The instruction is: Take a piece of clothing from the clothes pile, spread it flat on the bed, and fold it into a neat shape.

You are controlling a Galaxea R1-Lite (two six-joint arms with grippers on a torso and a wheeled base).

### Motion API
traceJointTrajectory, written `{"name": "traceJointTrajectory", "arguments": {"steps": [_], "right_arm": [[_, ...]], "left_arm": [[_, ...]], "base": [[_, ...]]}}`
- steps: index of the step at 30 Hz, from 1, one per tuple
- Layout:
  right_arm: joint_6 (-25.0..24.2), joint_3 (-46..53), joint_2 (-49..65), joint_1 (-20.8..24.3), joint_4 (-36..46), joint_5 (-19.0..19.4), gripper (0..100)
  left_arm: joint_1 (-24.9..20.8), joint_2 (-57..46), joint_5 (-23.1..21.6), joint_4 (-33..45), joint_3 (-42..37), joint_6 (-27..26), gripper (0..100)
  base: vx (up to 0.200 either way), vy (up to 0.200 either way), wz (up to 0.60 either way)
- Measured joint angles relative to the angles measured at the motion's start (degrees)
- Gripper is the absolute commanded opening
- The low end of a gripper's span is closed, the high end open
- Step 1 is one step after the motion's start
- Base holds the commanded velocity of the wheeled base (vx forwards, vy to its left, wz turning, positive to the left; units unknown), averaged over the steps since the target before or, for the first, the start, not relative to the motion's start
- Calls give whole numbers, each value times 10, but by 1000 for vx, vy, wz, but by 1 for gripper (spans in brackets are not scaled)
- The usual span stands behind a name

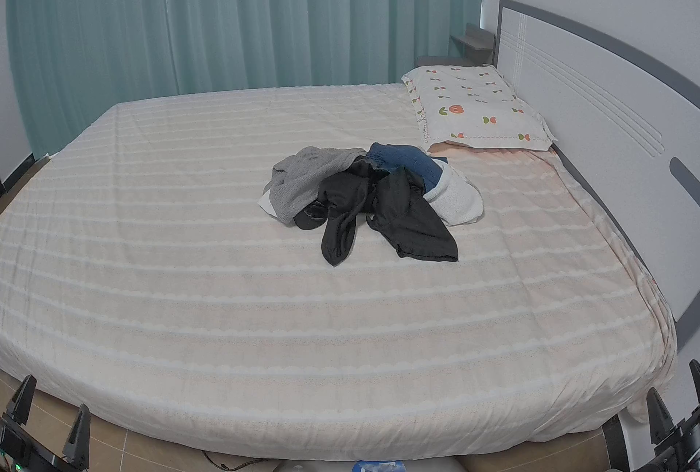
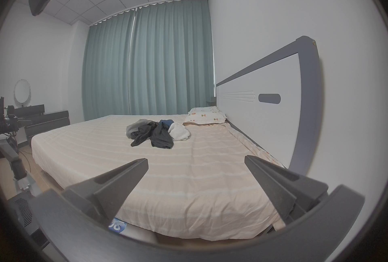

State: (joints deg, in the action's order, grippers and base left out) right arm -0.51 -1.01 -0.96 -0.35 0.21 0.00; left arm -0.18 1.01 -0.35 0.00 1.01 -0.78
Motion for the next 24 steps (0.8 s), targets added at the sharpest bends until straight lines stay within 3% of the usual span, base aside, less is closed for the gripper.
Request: {"name": "traceJointTrajectory", "arguments": {"steps": [4,9,16,24], "right_arm": [[-13,-19,-2,-2,0,10,100],[0,-91,-40,-21,11,66,100],[17,-132,-186,-46,-1,112,100],[1,-159,-400,-33,-63,125,100]], "left_arm": [[0,0,0,0,0,0,100],[0,0,0,0,0,-1,100],[0,0,0,0,0,-1,100],[0,0,-1,0,0,0,100]], "base": [[0,0,0],[0,0,0],[0,0,0],[0,0,0]]}}
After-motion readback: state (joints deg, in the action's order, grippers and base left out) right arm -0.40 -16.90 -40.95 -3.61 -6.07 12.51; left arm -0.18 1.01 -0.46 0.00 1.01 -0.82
